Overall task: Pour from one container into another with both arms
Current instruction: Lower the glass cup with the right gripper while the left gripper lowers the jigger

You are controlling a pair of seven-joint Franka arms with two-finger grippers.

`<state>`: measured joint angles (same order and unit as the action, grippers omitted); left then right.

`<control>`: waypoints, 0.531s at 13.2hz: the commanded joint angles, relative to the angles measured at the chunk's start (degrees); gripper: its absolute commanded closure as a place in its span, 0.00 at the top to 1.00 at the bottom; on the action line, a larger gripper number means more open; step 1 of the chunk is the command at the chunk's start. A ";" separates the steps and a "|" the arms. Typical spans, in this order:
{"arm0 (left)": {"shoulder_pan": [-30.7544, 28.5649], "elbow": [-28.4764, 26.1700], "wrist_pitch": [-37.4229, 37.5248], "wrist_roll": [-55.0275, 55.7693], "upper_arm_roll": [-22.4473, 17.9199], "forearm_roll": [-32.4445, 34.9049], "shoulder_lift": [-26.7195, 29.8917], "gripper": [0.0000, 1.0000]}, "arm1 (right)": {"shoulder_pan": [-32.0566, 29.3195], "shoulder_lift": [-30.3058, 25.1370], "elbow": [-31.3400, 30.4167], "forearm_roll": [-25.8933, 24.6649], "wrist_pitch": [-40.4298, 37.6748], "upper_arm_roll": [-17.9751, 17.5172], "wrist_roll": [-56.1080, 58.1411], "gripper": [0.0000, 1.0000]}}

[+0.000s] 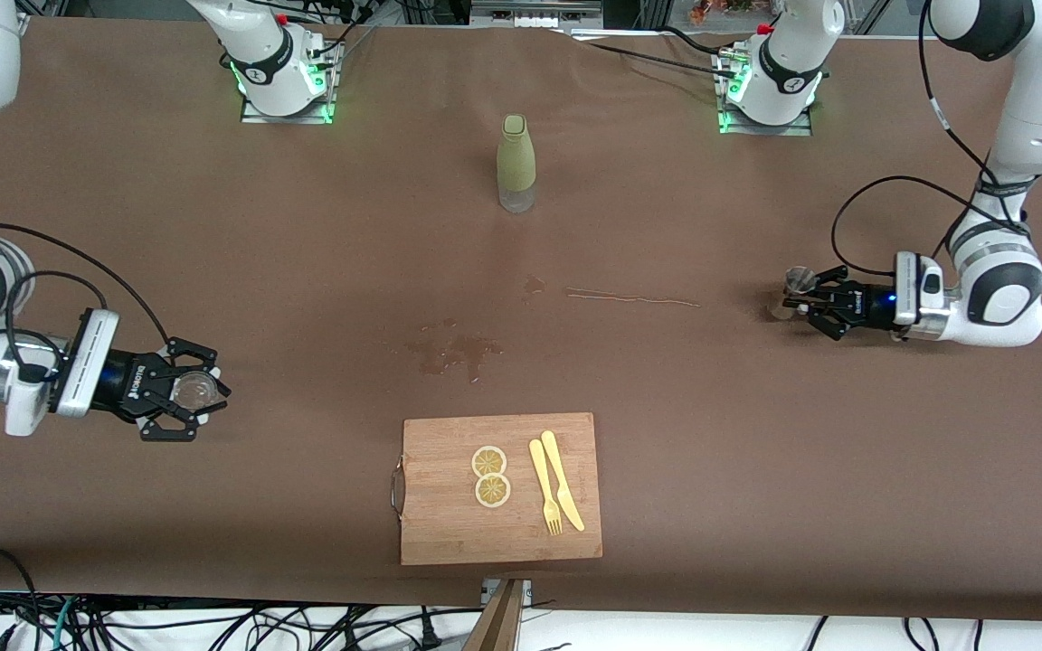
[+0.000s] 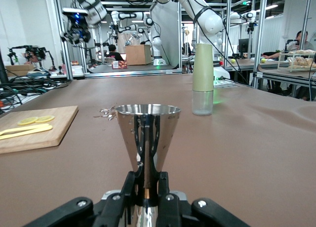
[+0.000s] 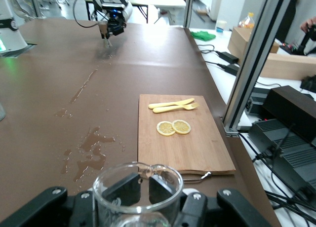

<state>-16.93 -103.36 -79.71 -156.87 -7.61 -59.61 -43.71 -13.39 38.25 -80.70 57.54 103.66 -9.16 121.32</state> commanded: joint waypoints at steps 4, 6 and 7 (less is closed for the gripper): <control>-1.88 3.08 3.15 -8.81 -3.11 1.08 -4.01 0.00 | -3.56 5.69 -10.07 10.93 -8.55 0.37 21.66 0.19; -1.96 3.26 3.50 -10.20 -3.56 1.08 -4.45 0.00 | -4.18 6.31 -13.86 11.19 -9.79 1.24 24.39 0.18; -1.96 4.74 3.68 -10.65 -3.73 1.08 -5.50 0.00 | -4.45 6.66 -16.14 11.19 -9.97 1.77 25.36 0.18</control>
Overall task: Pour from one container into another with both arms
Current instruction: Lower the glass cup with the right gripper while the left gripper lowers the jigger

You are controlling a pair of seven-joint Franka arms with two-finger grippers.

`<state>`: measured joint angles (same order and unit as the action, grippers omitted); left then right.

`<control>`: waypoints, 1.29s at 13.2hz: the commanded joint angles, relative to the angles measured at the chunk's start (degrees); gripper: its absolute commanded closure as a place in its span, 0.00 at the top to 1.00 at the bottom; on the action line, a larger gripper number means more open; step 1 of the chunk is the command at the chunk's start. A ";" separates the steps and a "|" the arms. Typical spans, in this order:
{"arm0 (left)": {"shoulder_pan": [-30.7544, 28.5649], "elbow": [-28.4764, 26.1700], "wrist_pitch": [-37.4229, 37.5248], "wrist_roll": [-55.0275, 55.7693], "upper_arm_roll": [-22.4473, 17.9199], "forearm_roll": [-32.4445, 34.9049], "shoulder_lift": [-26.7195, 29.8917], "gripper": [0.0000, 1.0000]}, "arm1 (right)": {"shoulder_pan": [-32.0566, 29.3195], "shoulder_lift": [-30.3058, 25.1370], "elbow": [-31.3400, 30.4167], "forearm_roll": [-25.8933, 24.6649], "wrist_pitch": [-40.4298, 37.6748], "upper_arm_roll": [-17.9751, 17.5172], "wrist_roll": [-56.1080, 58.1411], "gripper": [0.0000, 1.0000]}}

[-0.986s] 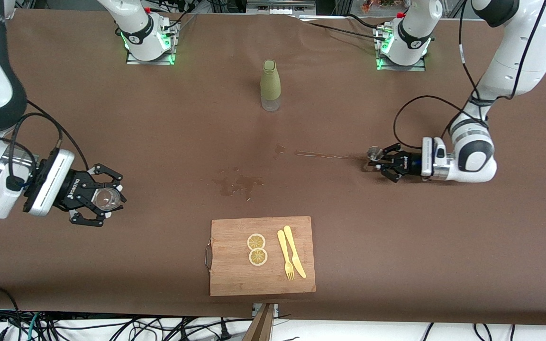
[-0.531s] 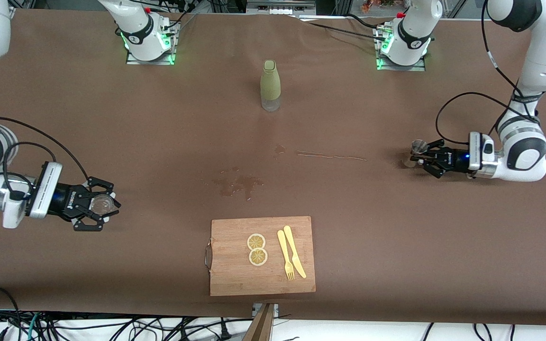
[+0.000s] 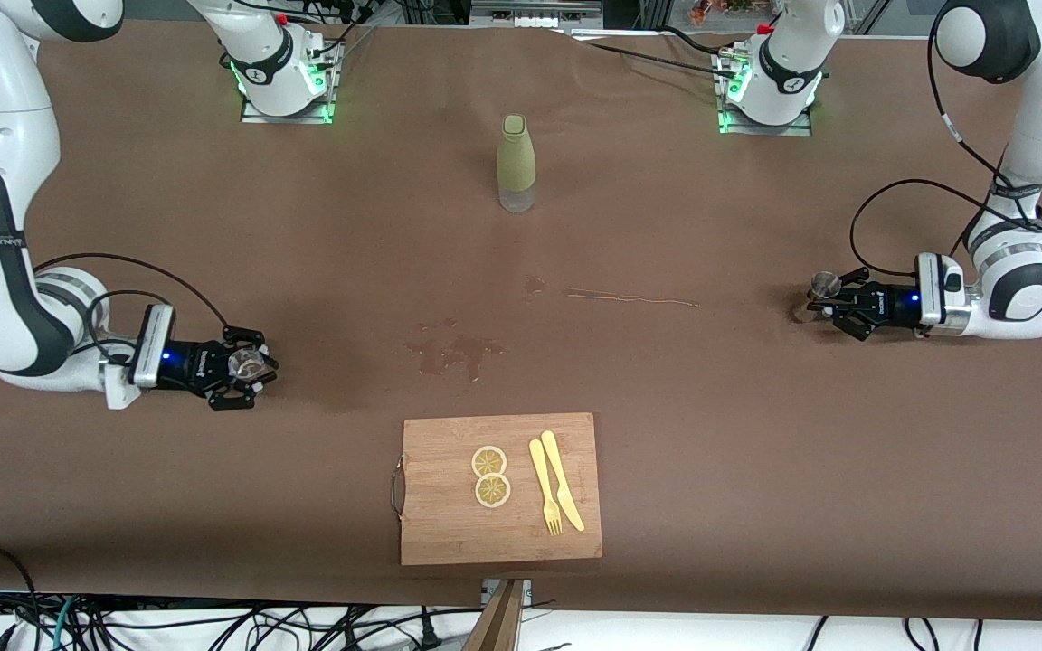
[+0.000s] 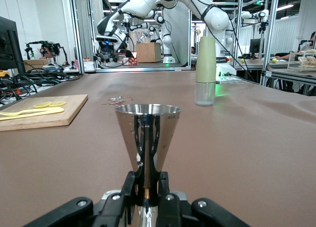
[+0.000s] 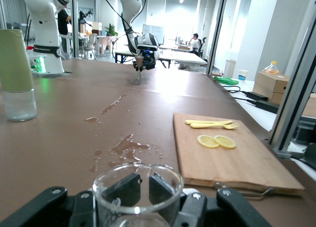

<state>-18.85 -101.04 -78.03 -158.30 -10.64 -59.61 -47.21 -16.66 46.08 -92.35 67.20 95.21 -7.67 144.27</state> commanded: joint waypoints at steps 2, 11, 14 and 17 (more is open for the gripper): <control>-0.14 4.78 3.57 -9.83 -0.78 1.08 -4.46 0.00 | -1.71 -0.56 -7.05 1.53 -1.78 1.42 6.44 0.19; -0.49 7.16 4.20 -11.94 -0.87 0.99 -8.42 0.00 | -1.62 4.37 -10.31 1.53 -1.52 3.19 14.64 0.21; -0.14 7.61 3.76 -11.94 -2.10 0.81 -9.83 0.10 | -1.62 5.59 -10.22 1.62 -1.08 3.19 14.73 0.25; 0.12 8.57 3.49 -10.72 -2.10 0.46 -9.66 1.00 | -1.62 6.48 -10.13 1.71 -0.64 3.19 15.34 0.25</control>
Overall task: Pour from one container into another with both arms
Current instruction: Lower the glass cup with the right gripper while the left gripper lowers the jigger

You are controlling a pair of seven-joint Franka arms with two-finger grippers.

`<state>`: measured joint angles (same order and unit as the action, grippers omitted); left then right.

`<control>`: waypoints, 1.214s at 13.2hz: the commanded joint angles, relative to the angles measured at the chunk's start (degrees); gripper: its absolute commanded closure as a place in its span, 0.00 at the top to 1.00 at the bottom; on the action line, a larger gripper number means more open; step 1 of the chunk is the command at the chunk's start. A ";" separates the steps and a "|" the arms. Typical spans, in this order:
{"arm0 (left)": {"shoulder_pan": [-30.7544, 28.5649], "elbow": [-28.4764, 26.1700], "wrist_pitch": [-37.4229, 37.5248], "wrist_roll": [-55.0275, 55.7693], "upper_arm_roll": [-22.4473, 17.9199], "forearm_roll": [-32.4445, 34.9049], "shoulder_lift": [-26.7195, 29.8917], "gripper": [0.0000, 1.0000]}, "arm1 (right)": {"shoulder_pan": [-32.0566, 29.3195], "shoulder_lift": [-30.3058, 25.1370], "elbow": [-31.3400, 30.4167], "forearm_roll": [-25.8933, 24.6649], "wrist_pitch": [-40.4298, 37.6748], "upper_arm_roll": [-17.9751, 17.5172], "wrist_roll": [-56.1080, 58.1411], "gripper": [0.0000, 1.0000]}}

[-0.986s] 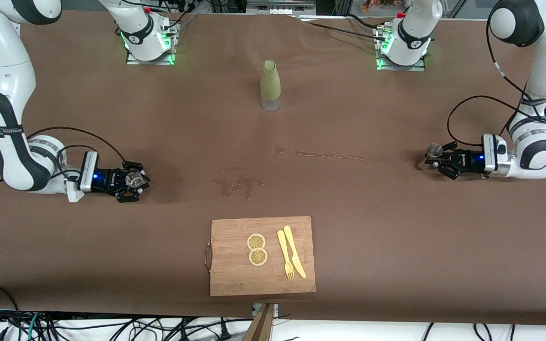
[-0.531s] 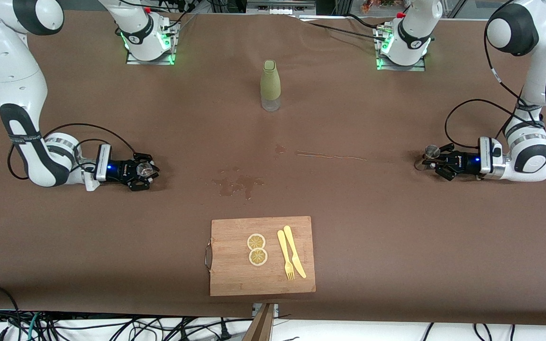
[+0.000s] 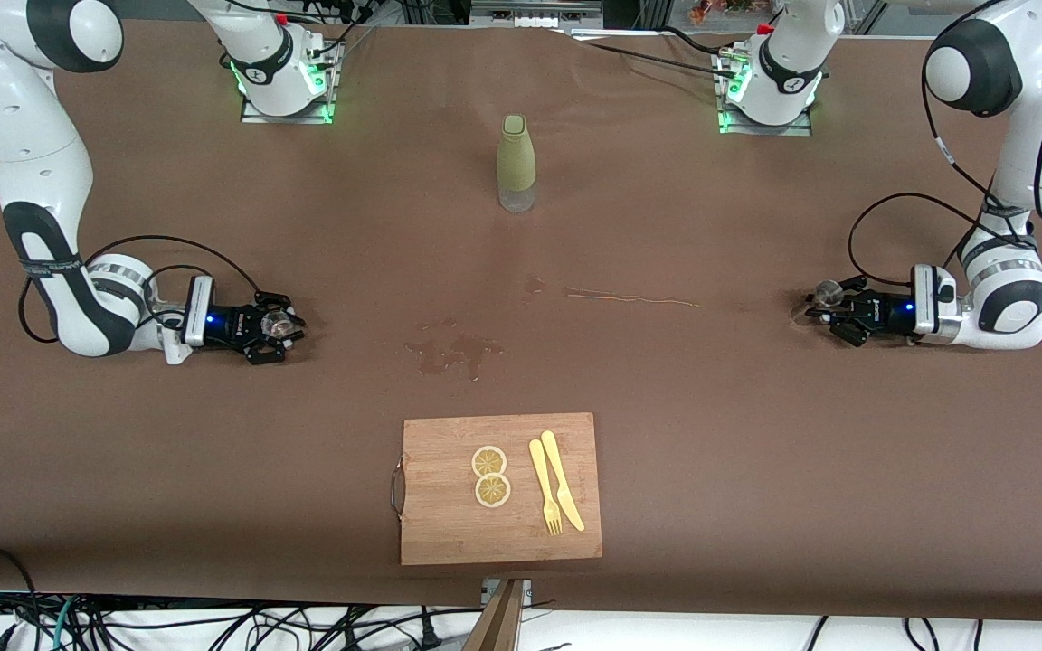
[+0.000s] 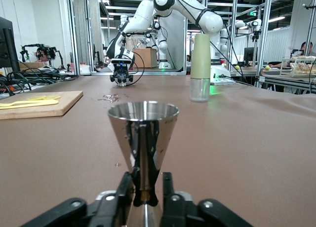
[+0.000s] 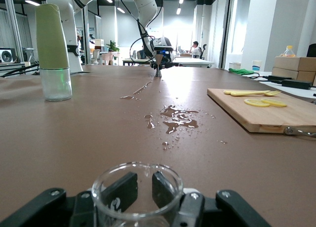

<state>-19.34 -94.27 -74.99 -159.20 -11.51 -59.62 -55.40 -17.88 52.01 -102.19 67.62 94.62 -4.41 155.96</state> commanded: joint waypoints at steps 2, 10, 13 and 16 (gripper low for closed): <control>0.71 5.14 -1.02 -5.01 -1.41 0.91 -1.03 1.00 | -0.40 0.64 -0.29 1.29 0.04 -0.07 3.65 0.32; 3.51 20.08 -3.23 35.91 -4.31 20.13 3.26 1.00 | -0.40 0.46 0.41 0.32 -0.66 2.56 4.52 0.66; 6.06 20.45 -3.06 55.51 -4.13 25.59 8.27 1.00 | -0.40 0.46 0.59 -0.91 -1.19 3.88 4.79 0.67; 9.13 19.92 -2.88 73.54 -3.87 28.15 13.37 1.00 | -0.40 0.29 3.48 -3.62 -2.85 6.60 4.53 0.67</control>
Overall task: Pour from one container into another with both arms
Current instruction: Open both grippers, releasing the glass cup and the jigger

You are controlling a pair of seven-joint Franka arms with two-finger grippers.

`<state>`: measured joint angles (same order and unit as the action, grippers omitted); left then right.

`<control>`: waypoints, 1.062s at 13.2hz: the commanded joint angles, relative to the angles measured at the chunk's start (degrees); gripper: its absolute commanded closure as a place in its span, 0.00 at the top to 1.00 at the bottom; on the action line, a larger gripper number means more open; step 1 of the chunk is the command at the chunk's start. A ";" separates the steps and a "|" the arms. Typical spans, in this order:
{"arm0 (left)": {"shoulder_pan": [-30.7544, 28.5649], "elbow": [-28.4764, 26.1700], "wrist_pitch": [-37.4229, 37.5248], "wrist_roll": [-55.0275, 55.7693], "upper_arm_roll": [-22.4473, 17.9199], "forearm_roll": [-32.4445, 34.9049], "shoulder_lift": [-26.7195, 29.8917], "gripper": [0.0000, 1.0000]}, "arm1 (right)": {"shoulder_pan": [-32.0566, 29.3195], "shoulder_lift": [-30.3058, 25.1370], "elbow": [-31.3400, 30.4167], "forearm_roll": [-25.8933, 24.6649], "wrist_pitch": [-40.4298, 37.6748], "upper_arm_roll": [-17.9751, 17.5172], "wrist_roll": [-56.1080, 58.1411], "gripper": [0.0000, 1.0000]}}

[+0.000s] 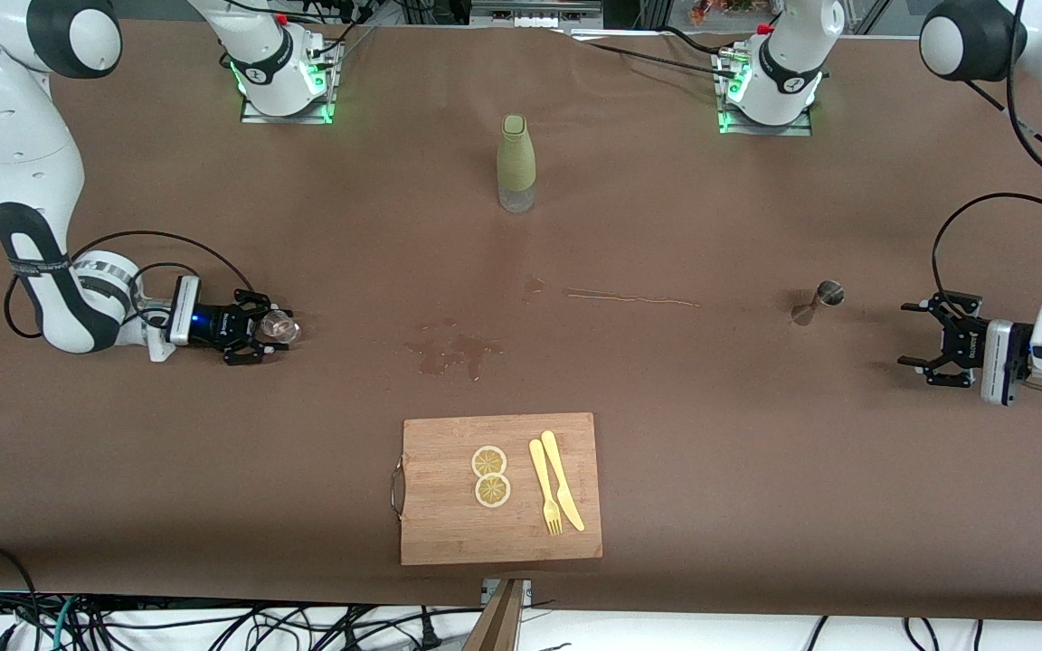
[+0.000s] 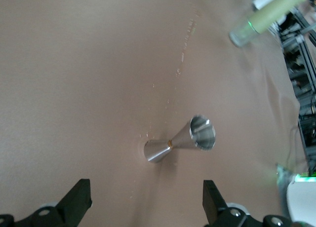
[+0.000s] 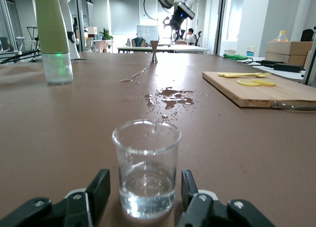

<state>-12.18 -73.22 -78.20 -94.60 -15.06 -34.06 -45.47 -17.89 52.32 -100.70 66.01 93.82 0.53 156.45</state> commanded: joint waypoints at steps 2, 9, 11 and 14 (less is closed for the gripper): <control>4.43 -1.31 0.51 19.14 -0.33 2.85 6.43 1.00 | -0.39 -0.38 4.01 -4.30 -2.59 2.81 3.69 0.67; 10.60 -1.31 0.51 55.43 5.27 13.72 16.71 1.00 | 0.48 -12.30 5.95 -15.99 3.37 3.16 -10.08 1.00; 10.86 -1.66 0.42 68.43 9.59 17.78 20.05 1.00 | 2.50 -17.14 5.86 -19.93 5.22 3.25 -18.42 1.00; 11.73 -2.62 0.33 74.47 11.88 21.90 24.71 1.00 | 7.07 -28.03 3.24 -29.16 9.18 3.25 -35.97 1.00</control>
<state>-0.89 -73.50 -77.73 -22.73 -4.28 -16.30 -24.74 -13.73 32.24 -92.71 41.63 99.92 3.71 129.62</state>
